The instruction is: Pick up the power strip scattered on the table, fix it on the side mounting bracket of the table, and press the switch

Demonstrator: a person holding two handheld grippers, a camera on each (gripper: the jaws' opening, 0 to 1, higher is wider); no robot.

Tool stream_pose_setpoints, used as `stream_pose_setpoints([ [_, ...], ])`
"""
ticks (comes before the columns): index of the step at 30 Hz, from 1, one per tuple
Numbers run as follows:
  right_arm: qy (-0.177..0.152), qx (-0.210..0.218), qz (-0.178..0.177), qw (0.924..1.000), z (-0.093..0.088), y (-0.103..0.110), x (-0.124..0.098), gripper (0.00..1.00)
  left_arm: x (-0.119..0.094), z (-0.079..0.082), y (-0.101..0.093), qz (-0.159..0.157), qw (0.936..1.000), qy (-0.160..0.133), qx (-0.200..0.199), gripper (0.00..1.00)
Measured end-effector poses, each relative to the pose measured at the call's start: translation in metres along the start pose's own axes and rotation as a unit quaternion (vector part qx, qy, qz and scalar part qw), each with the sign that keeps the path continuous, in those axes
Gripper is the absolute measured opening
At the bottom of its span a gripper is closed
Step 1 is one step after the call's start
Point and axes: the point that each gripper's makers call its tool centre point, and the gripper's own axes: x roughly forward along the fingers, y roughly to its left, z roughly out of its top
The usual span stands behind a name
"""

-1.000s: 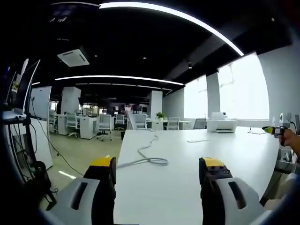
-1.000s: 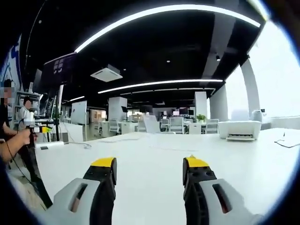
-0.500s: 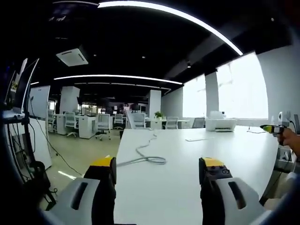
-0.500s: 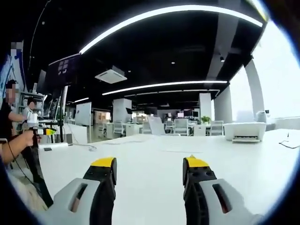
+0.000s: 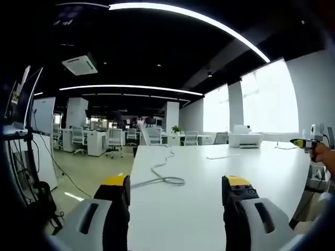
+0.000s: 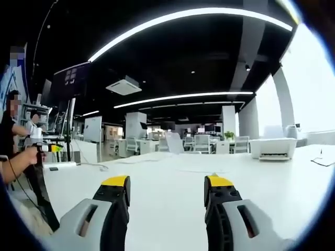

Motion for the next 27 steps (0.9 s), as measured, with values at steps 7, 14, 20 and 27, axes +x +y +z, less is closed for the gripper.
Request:
stream_pose_setpoints([
  [7, -0.001, -0.002, -0.005, 1.0000, 0.002, -0.004, -0.002, 0.53, 0.002, 0.001, -0.002, -0.003, 1.0000, 0.002, 0.002, 0.75],
  [14, -0.004, -0.003, -0.009, 0.9999, 0.007, -0.008, -0.004, 0.53, 0.003, 0.005, -0.006, -0.008, 1.0000, 0.002, 0.005, 0.75],
  [20, -0.009, -0.004, -0.013, 0.9999, 0.013, -0.011, -0.009, 0.53, 0.003, 0.008, -0.009, -0.010, 0.9999, 0.001, 0.007, 0.74],
  [27, -0.011, -0.004, -0.017, 0.9998, 0.015, -0.012, -0.014, 0.53, 0.006, 0.012, -0.011, -0.014, 0.9999, -0.001, 0.006, 0.74],
])
